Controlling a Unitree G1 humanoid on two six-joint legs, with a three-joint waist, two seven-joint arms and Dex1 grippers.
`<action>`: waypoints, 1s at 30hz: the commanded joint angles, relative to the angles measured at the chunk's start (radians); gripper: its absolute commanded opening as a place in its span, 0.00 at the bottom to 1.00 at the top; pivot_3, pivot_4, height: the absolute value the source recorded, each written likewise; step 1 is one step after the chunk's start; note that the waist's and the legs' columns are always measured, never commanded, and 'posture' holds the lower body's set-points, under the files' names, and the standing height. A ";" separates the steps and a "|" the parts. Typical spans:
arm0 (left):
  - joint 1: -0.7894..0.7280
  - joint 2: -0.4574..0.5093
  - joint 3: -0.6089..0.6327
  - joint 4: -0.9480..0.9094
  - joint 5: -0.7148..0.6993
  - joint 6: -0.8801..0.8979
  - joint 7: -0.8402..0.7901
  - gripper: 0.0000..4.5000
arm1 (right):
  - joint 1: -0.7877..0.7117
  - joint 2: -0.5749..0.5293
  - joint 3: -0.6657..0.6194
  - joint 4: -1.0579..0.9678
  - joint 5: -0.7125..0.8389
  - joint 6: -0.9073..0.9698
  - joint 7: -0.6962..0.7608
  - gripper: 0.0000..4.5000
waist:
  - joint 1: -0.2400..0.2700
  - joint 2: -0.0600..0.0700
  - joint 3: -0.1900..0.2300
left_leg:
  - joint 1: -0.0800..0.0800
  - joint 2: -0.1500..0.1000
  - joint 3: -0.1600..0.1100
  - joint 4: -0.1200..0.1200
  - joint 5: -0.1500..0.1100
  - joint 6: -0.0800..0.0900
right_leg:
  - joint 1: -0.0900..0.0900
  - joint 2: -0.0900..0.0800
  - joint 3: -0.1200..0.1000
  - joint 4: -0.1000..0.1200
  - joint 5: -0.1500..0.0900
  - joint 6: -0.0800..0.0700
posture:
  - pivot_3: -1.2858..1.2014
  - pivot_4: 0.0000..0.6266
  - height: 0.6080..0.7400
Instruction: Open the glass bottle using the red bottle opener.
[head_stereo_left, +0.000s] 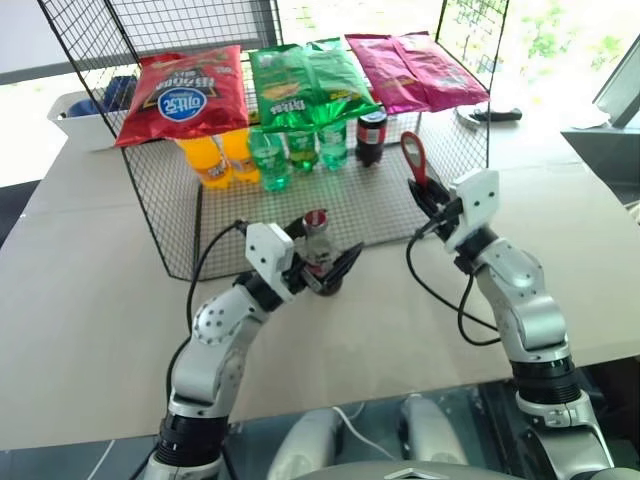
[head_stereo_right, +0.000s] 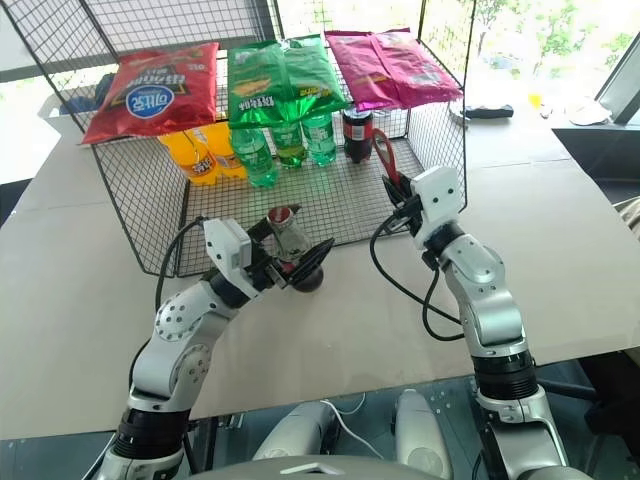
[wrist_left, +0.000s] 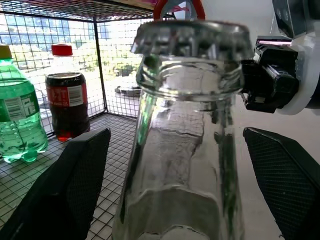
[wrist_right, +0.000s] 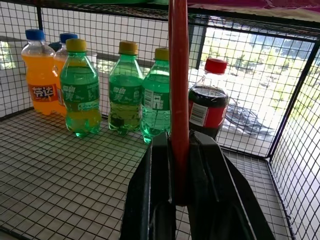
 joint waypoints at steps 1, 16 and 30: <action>0.003 -0.002 -0.002 -0.036 -0.028 -0.018 -0.011 0.97 | -0.022 0.001 -0.004 -0.024 0.004 -0.028 0.006 0.00 | 0.000 0.000 0.000 | 0.000 0.000 0.000 0.000 0.000 0.000 | 0.000 0.000 0.000 0.000 0.000 0.000 | 0.52 0.24 1.00; 0.006 -0.015 0.009 -0.030 -0.032 -0.057 0.011 0.97 | -0.022 0.005 0.002 -0.023 -0.006 -0.030 0.012 0.00 | 0.000 0.000 0.000 | 0.000 0.000 0.000 0.000 0.000 0.000 | 0.000 0.000 0.000 0.000 0.000 0.000 | 0.52 0.24 1.00; 0.016 -0.024 0.011 -0.029 -0.048 -0.084 0.014 0.36 | -0.021 0.004 0.009 -0.022 -0.012 -0.033 0.021 0.00 | 0.000 0.000 -0.001 | 0.000 0.000 0.000 0.000 0.000 0.000 | 0.000 0.000 0.000 0.000 0.000 0.000 | 0.52 0.24 1.00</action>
